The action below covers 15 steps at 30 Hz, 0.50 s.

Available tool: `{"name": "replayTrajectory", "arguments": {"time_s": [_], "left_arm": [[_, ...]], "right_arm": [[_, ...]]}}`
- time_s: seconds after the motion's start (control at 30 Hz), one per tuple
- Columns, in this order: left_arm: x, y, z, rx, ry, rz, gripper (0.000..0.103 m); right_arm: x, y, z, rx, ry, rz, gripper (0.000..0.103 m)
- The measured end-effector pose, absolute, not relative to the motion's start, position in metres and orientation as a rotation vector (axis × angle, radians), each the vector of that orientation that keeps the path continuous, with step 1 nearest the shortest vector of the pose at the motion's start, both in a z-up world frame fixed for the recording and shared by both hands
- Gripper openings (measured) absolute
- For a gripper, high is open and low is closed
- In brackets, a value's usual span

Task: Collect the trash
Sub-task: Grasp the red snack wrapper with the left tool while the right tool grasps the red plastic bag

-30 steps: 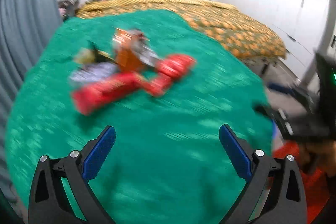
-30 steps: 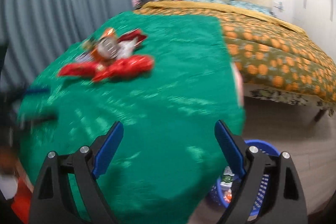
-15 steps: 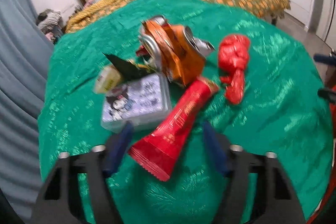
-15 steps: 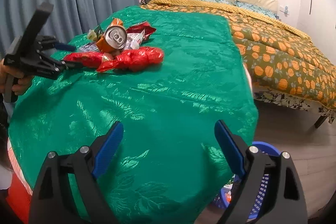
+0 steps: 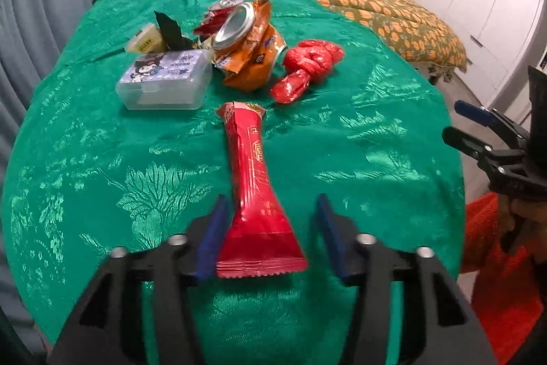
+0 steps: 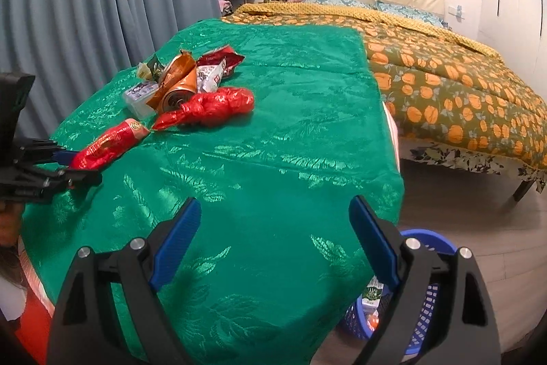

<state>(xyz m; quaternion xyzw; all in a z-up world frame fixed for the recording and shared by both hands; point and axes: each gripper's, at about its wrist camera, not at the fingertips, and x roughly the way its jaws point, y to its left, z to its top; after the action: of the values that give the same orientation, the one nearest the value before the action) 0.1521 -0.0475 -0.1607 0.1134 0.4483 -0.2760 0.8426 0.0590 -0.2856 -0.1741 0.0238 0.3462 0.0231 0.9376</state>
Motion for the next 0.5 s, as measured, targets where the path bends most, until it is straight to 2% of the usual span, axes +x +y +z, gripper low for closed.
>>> {"name": "replayTrajectory", "arguments": {"time_s": [0.07,0.27,0.5], "left_arm": [[0.156,-0.049,-0.165,0.248,0.93,-0.54,0.067],[0.176,-0.043,-0.175,0.207,0.916,-0.468,0.079],[0.176,-0.04,-0.175,0.194,0.912,-0.466,0.084]], "right_arm": [[0.059,-0.284,-0.176,0.044,0.715,0.047,0.086],[0.069,-0.277,-0.177,0.056,0.76,0.04,0.086],[0.133,-0.231,-0.162,0.144,0.829,0.103,0.086]]}}
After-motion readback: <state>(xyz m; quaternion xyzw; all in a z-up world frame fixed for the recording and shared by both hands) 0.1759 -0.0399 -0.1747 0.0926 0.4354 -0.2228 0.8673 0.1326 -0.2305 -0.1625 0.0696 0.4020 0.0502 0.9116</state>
